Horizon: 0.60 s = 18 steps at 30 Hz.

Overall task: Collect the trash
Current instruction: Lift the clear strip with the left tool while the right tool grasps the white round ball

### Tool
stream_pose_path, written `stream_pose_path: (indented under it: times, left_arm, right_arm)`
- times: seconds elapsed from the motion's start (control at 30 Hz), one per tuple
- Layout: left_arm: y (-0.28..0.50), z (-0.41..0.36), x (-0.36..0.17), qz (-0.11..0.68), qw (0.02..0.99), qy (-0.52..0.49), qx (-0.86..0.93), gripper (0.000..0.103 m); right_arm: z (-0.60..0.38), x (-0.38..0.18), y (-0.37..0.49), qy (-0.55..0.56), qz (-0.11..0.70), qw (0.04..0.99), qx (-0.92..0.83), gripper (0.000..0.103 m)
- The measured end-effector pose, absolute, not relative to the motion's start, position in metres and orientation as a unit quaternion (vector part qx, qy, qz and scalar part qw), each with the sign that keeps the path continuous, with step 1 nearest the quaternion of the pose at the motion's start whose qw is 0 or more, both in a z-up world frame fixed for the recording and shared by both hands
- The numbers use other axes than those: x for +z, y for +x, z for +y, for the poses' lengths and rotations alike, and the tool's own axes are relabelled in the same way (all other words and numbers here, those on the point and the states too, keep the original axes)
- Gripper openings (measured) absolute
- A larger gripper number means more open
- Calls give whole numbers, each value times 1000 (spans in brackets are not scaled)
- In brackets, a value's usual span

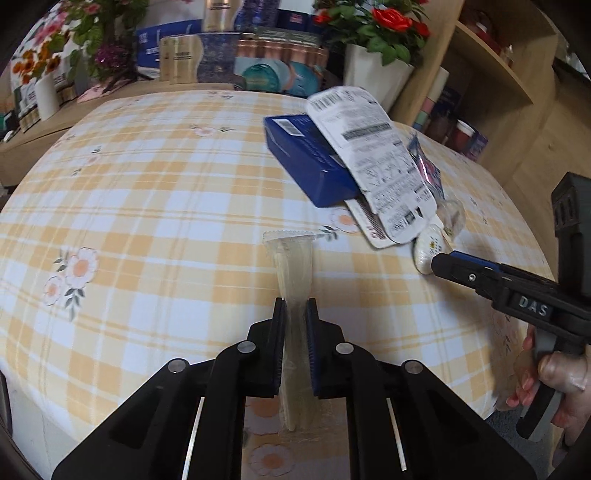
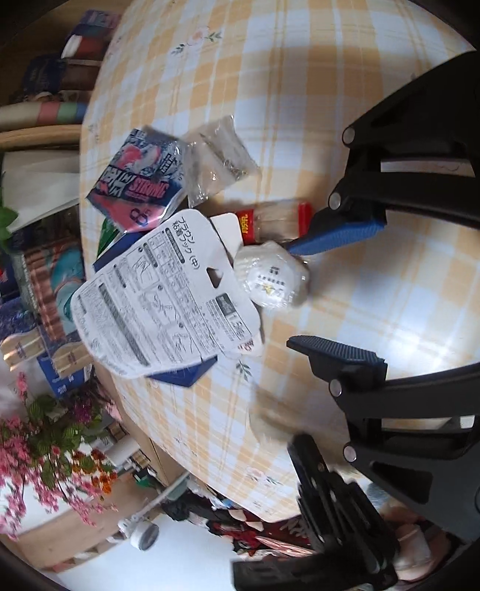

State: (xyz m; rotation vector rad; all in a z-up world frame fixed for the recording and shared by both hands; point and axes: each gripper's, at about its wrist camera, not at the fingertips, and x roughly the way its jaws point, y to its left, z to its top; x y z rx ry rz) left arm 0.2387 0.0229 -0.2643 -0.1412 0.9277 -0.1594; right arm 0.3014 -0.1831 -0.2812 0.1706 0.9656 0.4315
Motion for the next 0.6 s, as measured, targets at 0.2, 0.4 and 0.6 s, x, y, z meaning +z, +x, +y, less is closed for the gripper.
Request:
stream_pose_path:
  times: [0.2,0.4,0.6]
  left_arm:
    - [232,39,-261,436,894,-79,-72,11]
    - [226,39,-255,426,897,-84,-79,11]
    - [214,41,-237,409,904,-91,-86,11]
  right_arm:
    - [-173,-286,313,63,466,866,169,47]
    - [-152,-285,312,-20,461,876,142,47]
    - [-157,-280,298,-25,448,882,148,46]
